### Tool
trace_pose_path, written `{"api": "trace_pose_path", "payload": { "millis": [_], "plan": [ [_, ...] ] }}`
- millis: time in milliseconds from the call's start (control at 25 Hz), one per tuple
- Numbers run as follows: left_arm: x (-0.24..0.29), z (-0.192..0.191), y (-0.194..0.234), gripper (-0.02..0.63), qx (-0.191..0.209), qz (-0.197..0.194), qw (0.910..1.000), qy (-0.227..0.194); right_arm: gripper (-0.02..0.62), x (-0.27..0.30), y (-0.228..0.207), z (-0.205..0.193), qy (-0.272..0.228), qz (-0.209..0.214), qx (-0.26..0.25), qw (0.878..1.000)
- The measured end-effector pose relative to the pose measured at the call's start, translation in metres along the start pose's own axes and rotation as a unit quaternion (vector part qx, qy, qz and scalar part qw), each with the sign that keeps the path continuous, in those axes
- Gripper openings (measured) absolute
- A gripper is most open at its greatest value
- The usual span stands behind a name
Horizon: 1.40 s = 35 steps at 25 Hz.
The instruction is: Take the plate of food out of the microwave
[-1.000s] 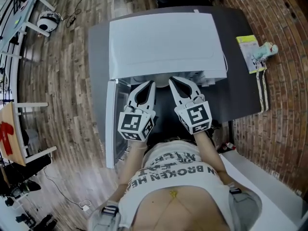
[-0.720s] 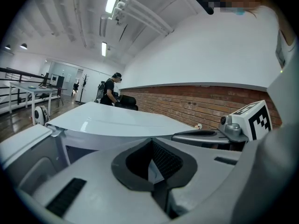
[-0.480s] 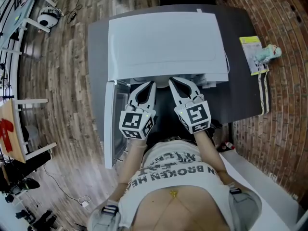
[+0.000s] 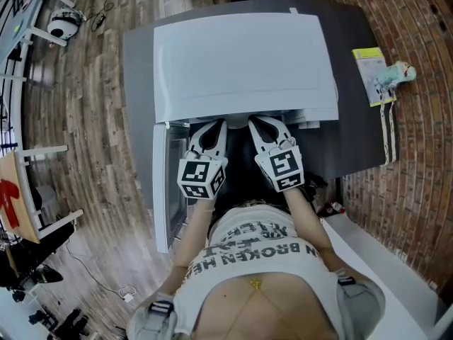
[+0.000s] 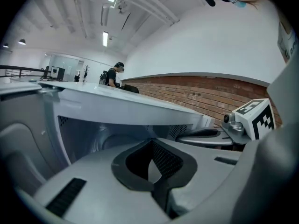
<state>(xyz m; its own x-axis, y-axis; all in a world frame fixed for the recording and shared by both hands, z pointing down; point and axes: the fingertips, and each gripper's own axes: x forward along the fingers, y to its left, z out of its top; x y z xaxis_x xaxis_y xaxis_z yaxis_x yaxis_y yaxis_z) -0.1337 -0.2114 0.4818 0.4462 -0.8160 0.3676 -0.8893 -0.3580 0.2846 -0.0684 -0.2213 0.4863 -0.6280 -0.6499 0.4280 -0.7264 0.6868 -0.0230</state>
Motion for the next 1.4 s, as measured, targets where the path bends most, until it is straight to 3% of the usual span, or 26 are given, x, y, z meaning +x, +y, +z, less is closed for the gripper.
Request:
{"api": "trace_pose_path", "payload": {
  "millis": [960,1120,1280,1400],
  "plan": [
    [0.035,-0.069,0.048,0.006,-0.062,0.030,0.9944,0.080,0.008,0.045,-0.017,-0.079,0.110,-0.001,0.023,0.994],
    [0.036,-0.078,0.056,0.006,-0.126,0.038,0.9886,0.074,0.008,0.047,-0.022,-0.087,0.118,-0.008,0.035,0.992],
    [0.035,-0.090,0.066,0.006,-0.227,0.042,0.9713,0.056,0.008,0.048,-0.023,-0.091,0.123,-0.011,0.036,0.992],
    [0.033,-0.094,0.071,0.009,-0.268,0.051,0.9611,0.042,0.008,0.046,-0.023,-0.094,0.128,-0.013,0.032,0.991]
  ]
}}
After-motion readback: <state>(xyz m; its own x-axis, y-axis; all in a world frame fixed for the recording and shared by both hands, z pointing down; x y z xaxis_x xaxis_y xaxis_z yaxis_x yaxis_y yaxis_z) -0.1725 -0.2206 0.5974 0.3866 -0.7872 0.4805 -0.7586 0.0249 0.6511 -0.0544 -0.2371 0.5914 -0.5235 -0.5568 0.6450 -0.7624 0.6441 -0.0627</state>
